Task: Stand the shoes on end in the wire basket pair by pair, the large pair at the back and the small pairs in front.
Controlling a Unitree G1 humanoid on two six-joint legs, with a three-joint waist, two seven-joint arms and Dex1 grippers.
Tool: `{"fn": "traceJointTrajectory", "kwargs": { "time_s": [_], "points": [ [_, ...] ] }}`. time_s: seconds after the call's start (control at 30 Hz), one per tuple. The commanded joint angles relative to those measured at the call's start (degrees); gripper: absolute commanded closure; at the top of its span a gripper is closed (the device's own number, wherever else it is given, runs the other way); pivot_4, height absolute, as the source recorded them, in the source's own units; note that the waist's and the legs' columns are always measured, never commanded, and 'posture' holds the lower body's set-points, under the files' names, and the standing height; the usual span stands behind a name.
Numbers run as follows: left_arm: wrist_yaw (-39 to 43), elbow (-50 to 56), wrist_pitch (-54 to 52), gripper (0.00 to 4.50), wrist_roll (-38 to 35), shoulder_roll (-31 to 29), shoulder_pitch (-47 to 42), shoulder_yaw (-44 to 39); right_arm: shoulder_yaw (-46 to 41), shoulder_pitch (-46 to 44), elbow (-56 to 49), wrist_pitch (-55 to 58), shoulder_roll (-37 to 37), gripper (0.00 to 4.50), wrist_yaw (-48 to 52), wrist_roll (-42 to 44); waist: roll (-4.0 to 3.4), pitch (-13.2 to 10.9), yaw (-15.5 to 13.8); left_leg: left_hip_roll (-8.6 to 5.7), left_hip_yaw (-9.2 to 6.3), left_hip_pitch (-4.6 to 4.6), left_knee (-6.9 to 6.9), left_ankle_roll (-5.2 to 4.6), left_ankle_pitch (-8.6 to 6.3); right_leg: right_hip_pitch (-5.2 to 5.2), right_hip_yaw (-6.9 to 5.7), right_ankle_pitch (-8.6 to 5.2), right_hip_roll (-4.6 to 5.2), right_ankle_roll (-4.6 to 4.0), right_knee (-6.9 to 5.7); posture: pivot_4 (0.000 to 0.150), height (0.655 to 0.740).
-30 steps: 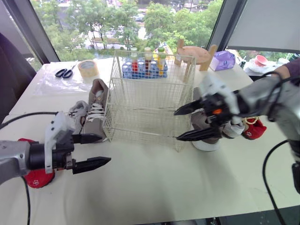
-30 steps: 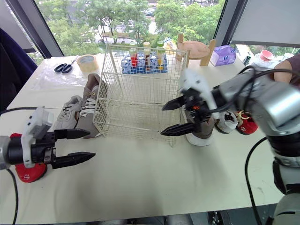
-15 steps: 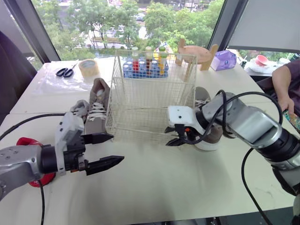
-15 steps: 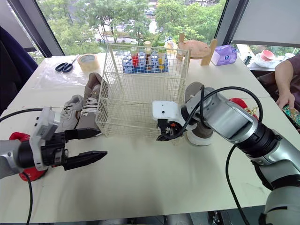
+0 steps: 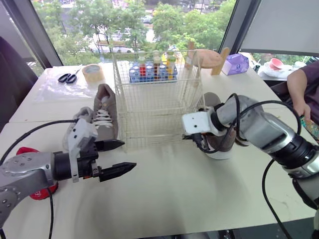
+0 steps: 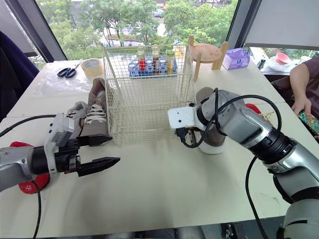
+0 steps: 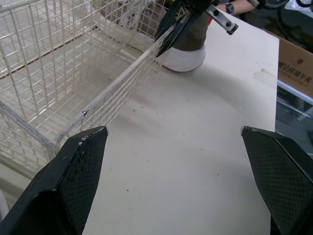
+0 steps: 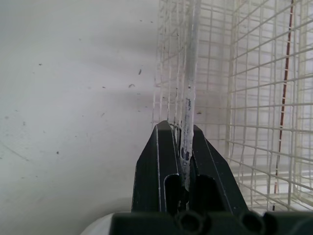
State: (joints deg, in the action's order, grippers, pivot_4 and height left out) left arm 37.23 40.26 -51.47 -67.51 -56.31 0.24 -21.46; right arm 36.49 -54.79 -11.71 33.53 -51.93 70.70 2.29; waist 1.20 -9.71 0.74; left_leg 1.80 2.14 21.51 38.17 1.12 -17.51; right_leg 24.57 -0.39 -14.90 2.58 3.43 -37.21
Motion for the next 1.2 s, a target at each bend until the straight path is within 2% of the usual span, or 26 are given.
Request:
{"fn": "traceJointTrajectory", "kwargs": {
  "time_s": [0.03,0.3,0.5,0.63,0.67,0.83,0.97,1.03,1.1,1.13,1.2],
  "points": [
    [0.62,0.35,1.39,0.00,0.89,0.30,-0.41,0.08,-2.62,0.56,-4.79,1.91,1.57,4.47,0.43,-0.49,0.00,0.00,0.01,0.00,0.00,0.00,0.00,0.00,0.00,0.00,0.00,0.00,0.00,0.00,0.01,0.150,0.7400],
    [1.32,-0.09,1.74,0.00,2.31,0.65,-0.65,1.49,-3.77,1.76,-4.08,-0.88,3.21,4.47,1.52,-3.27,0.00,0.00,0.23,0.01,-0.01,-0.05,-0.02,0.00,0.00,0.00,0.00,0.00,-0.03,0.00,-0.01,0.150,0.7400],
    [1.78,-0.30,1.91,0.00,3.16,1.16,-0.75,2.34,-6.19,1.78,-3.05,0.51,4.24,2.21,2.83,-2.26,0.00,0.00,0.03,0.01,-0.01,-0.03,-0.02,0.00,0.00,0.00,0.00,0.00,-0.02,-0.01,-0.01,0.150,0.7400],
    [2.39,-0.82,1.93,0.00,3.50,1.25,-0.83,2.33,-10.59,0.71,-4.22,5.93,6.10,0.19,3.07,1.75,0.00,0.00,-0.10,0.00,-0.01,-0.02,0.00,0.00,0.00,-0.02,0.00,0.00,0.02,-0.01,-0.01,0.150,0.7400],
    [2.46,-0.95,1.83,0.00,3.19,1.34,-0.90,2.26,-13.69,0.27,-5.34,8.75,6.12,0.05,3.70,4.75,0.00,0.00,-0.12,0.00,-0.01,-0.02,0.00,0.00,0.00,-0.02,0.00,0.00,0.02,-0.01,-0.01,0.150,0.7400],
    [3.64,-2.33,0.77,0.00,0.06,1.29,-1.95,1.40,-32.78,-4.76,-6.80,28.77,5.67,0.05,2.55,20.56,-0.03,-0.02,-0.13,0.00,-0.02,0.00,0.00,0.00,0.00,-0.02,-0.01,0.00,0.06,0.00,0.00,0.150,0.7400],
    [3.71,-4.06,-0.42,0.00,-3.58,1.04,-4.51,1.53,-45.58,-4.31,-4.93,39.23,7.56,0.05,-8.23,23.10,0.05,0.03,-0.20,0.00,-0.06,-0.03,-0.01,0.00,0.00,-0.07,-0.03,-0.01,0.09,-0.02,0.00,0.150,0.7400],
    [3.01,-4.67,-1.54,0.00,-5.91,1.13,-6.24,2.41,-51.26,3.03,-7.45,36.30,9.16,0.05,-17.22,18.81,0.16,0.10,-0.26,-0.01,-0.05,-0.05,-0.01,-0.01,0.00,-0.12,-0.03,-0.01,0.11,-0.02,0.02,0.150,0.7400],
    [2.63,-6.06,-2.48,0.00,-6.13,2.05,-9.08,5.41,-61.20,16.99,-14.78,33.61,15.84,0.05,-25.70,16.09,0.36,0.22,-0.58,-0.03,-0.12,-0.02,-0.02,0.00,0.00,-0.17,-0.02,0.00,0.10,-0.01,0.08,0.150,0.7400],
    [2.62,-6.64,-2.85,0.00,-6.33,2.34,-9.88,6.20,-63.93,21.14,-17.38,32.96,18.25,0.05,-28.28,16.08,0.38,0.25,-1.04,-0.04,-0.26,-0.02,-0.02,0.00,0.00,-0.26,0.00,0.00,0.06,0.00,0.13,0.150,0.7400],
    [2.43,-6.91,-3.03,0.00,-6.19,3.80,-12.30,8.62,-67.27,28.11,-22.26,29.88,24.09,0.05,-34.89,14.69,-0.13,0.08,-1.19,-0.09,-0.23,0.06,-0.03,0.02,0.01,-0.15,0.10,0.00,0.02,0.04,0.08,0.150,0.7400]
  ]
}}
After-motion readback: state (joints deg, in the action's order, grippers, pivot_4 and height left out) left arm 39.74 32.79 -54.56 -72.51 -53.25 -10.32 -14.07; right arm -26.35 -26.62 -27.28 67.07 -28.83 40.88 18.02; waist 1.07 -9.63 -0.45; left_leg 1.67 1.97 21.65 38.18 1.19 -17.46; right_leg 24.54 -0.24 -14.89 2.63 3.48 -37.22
